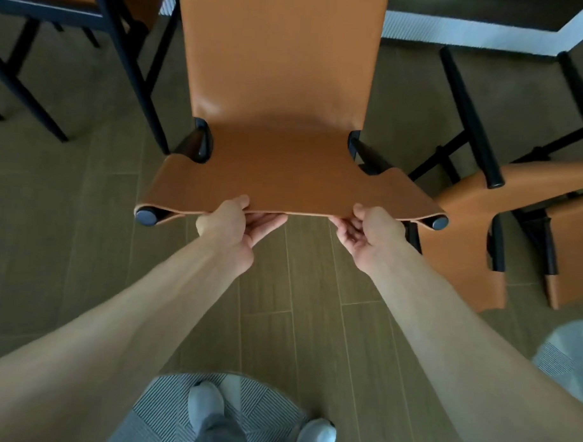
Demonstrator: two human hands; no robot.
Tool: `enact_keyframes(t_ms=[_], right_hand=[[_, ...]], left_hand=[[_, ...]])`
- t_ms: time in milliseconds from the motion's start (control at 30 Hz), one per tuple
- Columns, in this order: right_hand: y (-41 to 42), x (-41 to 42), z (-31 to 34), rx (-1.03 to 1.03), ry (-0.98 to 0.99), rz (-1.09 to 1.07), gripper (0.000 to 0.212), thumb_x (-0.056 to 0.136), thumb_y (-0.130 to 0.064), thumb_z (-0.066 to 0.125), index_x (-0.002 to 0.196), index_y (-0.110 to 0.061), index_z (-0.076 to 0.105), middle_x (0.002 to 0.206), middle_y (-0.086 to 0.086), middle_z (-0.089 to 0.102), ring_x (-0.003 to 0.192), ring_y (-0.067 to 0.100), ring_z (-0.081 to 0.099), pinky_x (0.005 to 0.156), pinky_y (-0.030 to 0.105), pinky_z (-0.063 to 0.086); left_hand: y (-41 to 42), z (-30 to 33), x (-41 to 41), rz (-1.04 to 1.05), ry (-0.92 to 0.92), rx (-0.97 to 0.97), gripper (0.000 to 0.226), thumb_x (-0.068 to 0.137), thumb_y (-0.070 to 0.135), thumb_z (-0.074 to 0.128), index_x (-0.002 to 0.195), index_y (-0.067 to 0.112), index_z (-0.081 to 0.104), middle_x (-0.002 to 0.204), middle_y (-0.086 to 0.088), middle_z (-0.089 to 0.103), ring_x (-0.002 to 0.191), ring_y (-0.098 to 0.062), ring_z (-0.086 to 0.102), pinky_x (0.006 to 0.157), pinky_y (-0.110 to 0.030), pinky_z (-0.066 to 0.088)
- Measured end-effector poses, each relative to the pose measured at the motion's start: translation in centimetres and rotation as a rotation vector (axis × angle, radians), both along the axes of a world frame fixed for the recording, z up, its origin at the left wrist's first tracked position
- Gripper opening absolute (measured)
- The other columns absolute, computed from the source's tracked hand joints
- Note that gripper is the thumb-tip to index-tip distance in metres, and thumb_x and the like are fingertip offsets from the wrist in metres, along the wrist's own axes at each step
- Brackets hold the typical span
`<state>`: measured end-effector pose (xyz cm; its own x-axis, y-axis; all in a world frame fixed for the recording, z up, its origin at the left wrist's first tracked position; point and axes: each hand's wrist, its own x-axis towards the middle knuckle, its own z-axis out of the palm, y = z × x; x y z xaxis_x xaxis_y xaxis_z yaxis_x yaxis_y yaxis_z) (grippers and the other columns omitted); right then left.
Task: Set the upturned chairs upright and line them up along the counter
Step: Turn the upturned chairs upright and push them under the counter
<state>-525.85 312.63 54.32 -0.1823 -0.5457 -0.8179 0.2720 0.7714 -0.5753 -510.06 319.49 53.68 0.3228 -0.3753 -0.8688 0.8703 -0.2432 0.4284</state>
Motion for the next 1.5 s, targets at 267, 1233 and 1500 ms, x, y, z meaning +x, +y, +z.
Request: enact_keyframes(t_ms=[267,1233,1500], right_hand=[[-8.6,3.8,3.9,-0.159,0.1,0.116,0.025,0.098,-0.007,0.061,0.122,-0.006,0.056,0.094,0.012,0.076,0.08,0.02,0.077,0.053,0.025,0.055],[-37.6,18.0,9.1,-0.259,0.134,0.156,0.018,0.102,-0.017,0.057,0.119,-0.016,0.05,0.086,0.007,0.071,0.071,0.017,0.07,0.055,0.03,0.056],[-40.6,19.4,8.8,-0.233,0.166,0.159,0.017,0.103,-0.02,0.053,0.119,-0.018,0.046,0.082,0.005,0.069,0.061,0.013,0.069,0.048,0.026,0.053]], left_hand=[[-8.2,2.6,5.5,-0.16,-0.224,-0.061,0.021,0.089,0.003,0.073,0.108,0.001,0.064,0.095,-0.02,0.071,0.063,-0.031,0.076,0.058,-0.038,0.063],[-37.9,8.4,19.2,-0.278,-0.304,-0.093,0.017,0.097,0.009,0.061,0.111,0.012,0.052,0.107,-0.021,0.069,0.07,-0.036,0.077,0.058,-0.051,0.062],[-41.3,8.6,20.3,-0.284,-0.295,-0.013,0.017,0.096,0.007,0.06,0.112,0.007,0.053,0.1,-0.021,0.072,0.07,-0.035,0.077,0.058,-0.048,0.063]])
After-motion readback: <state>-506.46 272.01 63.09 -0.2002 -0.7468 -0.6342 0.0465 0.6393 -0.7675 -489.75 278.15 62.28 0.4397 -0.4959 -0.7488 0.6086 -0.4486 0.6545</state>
